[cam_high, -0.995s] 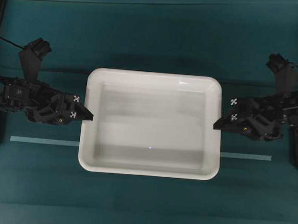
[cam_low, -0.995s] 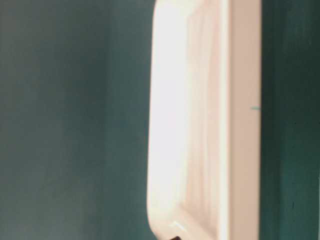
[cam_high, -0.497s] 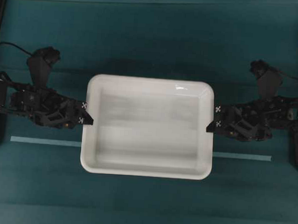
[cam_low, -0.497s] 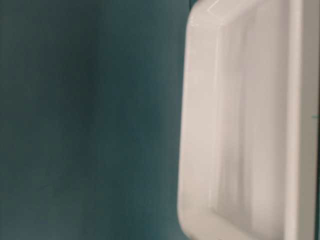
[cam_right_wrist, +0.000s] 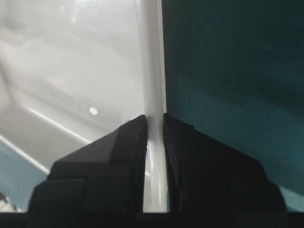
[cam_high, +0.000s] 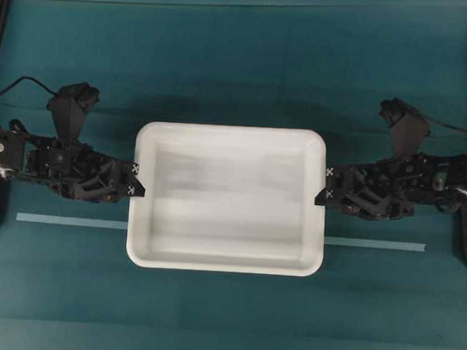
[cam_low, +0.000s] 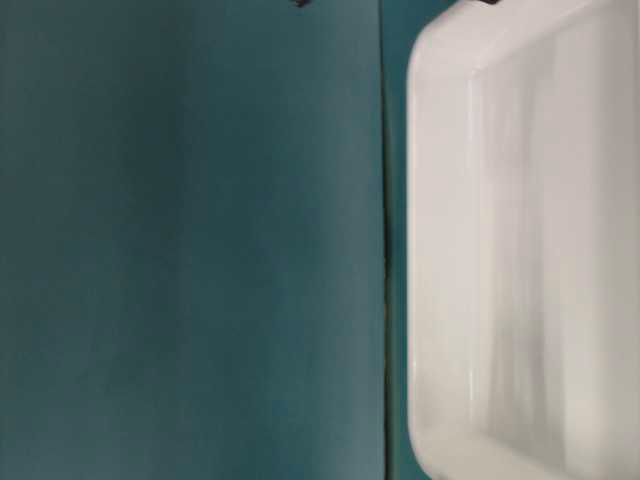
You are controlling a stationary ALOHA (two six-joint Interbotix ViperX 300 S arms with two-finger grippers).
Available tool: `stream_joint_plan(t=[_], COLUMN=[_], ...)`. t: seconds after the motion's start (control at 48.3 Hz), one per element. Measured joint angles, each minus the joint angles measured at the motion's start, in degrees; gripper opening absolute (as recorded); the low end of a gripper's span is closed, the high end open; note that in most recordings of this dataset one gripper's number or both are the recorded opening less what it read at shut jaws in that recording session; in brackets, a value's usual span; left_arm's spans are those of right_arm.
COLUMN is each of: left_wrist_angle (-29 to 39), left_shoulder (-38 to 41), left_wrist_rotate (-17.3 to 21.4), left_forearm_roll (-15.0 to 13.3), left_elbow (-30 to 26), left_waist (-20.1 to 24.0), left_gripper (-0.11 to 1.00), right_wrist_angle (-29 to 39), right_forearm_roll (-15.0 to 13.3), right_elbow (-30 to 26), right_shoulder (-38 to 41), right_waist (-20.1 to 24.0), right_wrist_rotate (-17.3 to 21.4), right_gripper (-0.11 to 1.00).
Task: Lift the white case with both hands.
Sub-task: 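Lower the held tray back down onto the table, then open both grippers to release the tray rims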
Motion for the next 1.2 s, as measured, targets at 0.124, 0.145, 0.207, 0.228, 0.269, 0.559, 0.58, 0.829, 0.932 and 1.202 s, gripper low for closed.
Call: stream_joint_plan(t=[0.124,0.145,0.207,0.228,0.269,0.559,0.58,0.829,0.932,1.202], left_wrist_angle=[-1.14,-1.32,-2.11,-2.37,-3.16,-5.89,-5.89,-6.06,-6.77,-9.93], left_shoulder=[1.05,1.32,2.11,2.20,2.37,3.60,3.60,3.60,3.87,4.92], left_wrist_rotate=[0.00,0.00,0.00,0.00,0.00,0.00,0.00,-0.09,-0.09,1.14], left_forearm_roll=[-0.09,-0.09,0.00,-0.09,0.00,-0.09,-0.09,0.00,-0.09,-0.09], left_elbow=[0.44,0.53,0.53,0.53,0.62,0.79,0.70,0.79,0.62,0.44], left_waist=[0.44,0.53,0.70,0.70,0.70,0.79,0.79,0.79,0.79,0.70], left_gripper=[0.06,0.06,0.06,0.06,0.06,0.06,0.06,0.06,0.06,0.06], right_wrist_angle=[-2.20,-2.64,-3.78,-4.04,-4.31,-4.75,-4.75,-4.75,-4.75,-3.96], right_forearm_roll=[0.09,0.00,0.00,0.09,0.00,0.00,0.00,0.00,0.00,0.09], right_elbow=[0.00,0.09,0.35,0.44,0.62,1.23,1.14,1.23,1.32,2.64], right_shoulder=[1.58,1.85,2.29,2.46,2.55,2.46,2.46,2.37,2.29,1.32], right_waist=[0.09,0.00,0.09,0.09,0.26,0.97,0.88,0.88,0.79,0.70], right_wrist_rotate=[0.00,0.00,0.00,0.00,0.00,0.09,0.09,0.09,0.09,0.26], right_gripper=[0.11,0.11,0.11,0.11,0.11,0.11,0.11,0.10,0.10,0.53])
